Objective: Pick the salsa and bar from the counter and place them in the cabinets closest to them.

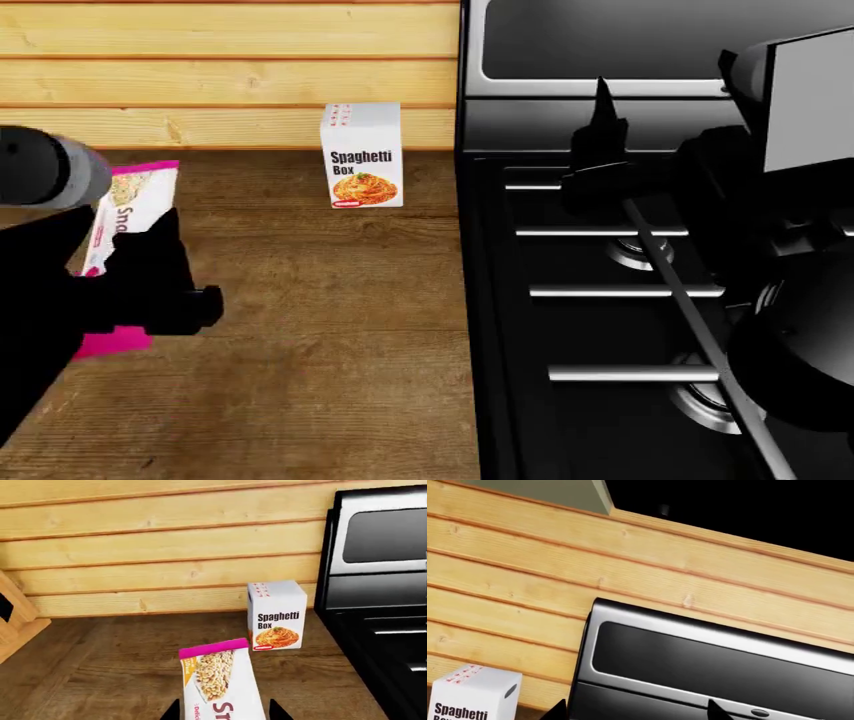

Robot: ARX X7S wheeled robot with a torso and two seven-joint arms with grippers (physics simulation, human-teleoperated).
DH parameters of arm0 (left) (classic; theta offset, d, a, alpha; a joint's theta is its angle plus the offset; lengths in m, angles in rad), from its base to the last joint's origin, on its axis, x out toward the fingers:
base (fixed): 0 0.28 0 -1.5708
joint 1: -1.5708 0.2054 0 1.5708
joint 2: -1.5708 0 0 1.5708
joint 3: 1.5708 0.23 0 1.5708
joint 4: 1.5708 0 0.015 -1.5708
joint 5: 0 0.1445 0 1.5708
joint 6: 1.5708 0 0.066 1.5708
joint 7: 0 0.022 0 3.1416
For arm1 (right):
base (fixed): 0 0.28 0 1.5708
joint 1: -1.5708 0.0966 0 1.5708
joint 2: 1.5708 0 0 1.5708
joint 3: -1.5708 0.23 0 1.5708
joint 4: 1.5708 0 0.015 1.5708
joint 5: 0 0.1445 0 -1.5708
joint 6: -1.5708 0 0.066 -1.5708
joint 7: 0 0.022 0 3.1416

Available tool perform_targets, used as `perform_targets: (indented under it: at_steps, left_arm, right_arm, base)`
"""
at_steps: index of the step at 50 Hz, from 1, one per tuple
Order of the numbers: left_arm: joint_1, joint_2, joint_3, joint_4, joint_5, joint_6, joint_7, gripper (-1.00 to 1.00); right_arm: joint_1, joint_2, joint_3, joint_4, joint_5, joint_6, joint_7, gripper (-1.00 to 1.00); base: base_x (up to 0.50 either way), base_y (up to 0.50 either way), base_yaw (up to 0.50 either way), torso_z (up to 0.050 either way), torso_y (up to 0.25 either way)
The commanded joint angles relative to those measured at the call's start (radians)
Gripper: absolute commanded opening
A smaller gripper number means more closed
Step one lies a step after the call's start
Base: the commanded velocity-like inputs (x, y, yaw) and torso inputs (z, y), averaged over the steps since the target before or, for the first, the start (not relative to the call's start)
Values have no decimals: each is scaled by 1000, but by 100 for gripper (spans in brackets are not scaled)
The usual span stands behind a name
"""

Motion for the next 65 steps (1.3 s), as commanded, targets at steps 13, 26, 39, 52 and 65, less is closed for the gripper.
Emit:
perform_targets:
  at_steps: [13, 26, 39, 52, 65]
  left_arm:
    - [-635, -86, -24, -201, -216, -180, -53, -100]
    - [-939, -48, 139, -362, -180, -270, -53, -100]
    - [-1071, 46, 174, -572, -32, -405, 47, -100]
    - [-1072, 230, 173, -762, 256, -414, 246, -100]
    - [-1135, 375, 204, -978, 502, -411, 473, -100]
  right_arm:
    - [43, -6, -16, -5, -4, 8, 4, 100]
    - [56, -11, -23, 6, -20, -3, -9, 100]
    - [49, -6, -21, -1, -19, -11, -7, 100]
    - [51, -3, -17, -10, 1, -4, 13, 100]
    - [48, 3, -13, -12, 7, -7, 20, 100]
  base:
    - [0, 0, 0, 0, 0]
    - [0, 0, 0, 0, 0]
    - [0, 0, 0, 0, 0]
    - [0, 0, 0, 0, 0]
    - [0, 0, 0, 0, 0]
